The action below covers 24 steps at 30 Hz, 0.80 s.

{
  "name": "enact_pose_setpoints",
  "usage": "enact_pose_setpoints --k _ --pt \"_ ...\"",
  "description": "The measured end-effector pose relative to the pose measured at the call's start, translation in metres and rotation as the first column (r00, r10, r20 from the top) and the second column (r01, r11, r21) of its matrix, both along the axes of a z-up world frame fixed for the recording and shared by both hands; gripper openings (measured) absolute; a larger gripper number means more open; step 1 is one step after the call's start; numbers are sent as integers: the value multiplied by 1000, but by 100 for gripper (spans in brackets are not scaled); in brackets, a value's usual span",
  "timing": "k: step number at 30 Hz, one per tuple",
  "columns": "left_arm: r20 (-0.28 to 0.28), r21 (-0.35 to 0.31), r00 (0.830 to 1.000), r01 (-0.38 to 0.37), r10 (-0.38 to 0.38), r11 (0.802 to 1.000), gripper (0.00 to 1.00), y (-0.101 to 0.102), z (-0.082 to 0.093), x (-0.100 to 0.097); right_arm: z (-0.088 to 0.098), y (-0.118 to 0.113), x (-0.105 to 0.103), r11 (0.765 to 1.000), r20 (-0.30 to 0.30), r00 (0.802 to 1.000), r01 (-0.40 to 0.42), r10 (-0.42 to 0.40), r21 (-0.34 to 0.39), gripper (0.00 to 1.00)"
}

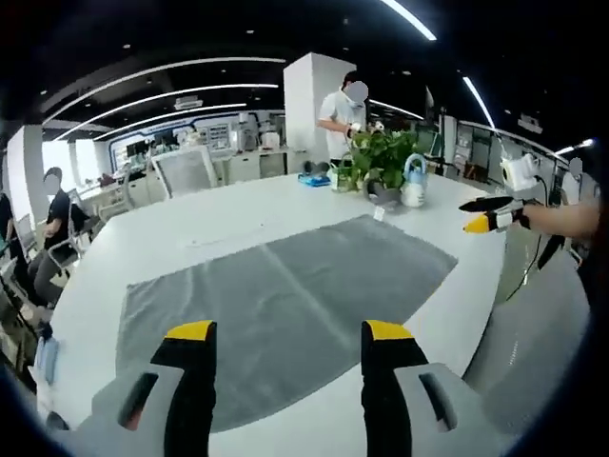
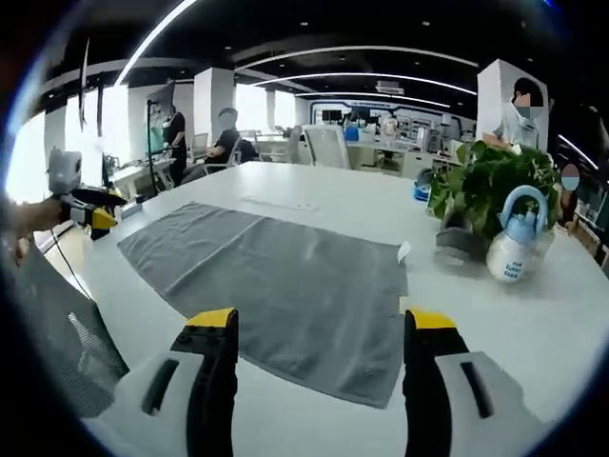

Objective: Fold the towel on the table until its edges align and the towel forms a compact rectangular stack.

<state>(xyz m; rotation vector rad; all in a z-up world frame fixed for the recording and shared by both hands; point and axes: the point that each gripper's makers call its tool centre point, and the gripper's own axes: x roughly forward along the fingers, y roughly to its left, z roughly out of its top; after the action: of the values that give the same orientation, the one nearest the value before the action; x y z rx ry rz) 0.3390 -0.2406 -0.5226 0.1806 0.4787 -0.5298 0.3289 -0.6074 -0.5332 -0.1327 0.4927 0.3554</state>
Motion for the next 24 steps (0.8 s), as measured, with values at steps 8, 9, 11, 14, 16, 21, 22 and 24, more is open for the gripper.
enact_pose_setpoints --k 8,9,11,14,16,21,22,24 --pt "-175 103 984 58 -39 993 42 12 -73 23 -48 6 20 1000 -176 984 -2 7 29 50" --pt "-179 95 983 48 -30 994 40 14 -77 25 -54 5 21 1000 -193 981 -18 20 8 49" --pt "-217 50 976 -4 14 999 35 17 -89 28 -71 -5 21 997 -248 969 -34 16 -71 44" --pt "-257 142 966 -3 39 990 28 26 -109 31 -92 -9 19 997 -315 949 -39 16 -70 38" --pt "-270 190 961 -1 54 982 21 32 -116 35 -100 -1 19 999 -332 942 -45 43 2 34" --pt "-278 175 955 -54 102 983 20 38 -117 55 -118 3 29 999 -374 927 -37 36 4 27" --pt "-286 173 953 -53 101 984 20 36 -120 58 -121 6 31 1000 -380 925 -29 29 6 27" --pt "-301 202 949 -36 98 979 20 35 -127 58 -125 9 32 1000 -386 922 -28 27 4 27"
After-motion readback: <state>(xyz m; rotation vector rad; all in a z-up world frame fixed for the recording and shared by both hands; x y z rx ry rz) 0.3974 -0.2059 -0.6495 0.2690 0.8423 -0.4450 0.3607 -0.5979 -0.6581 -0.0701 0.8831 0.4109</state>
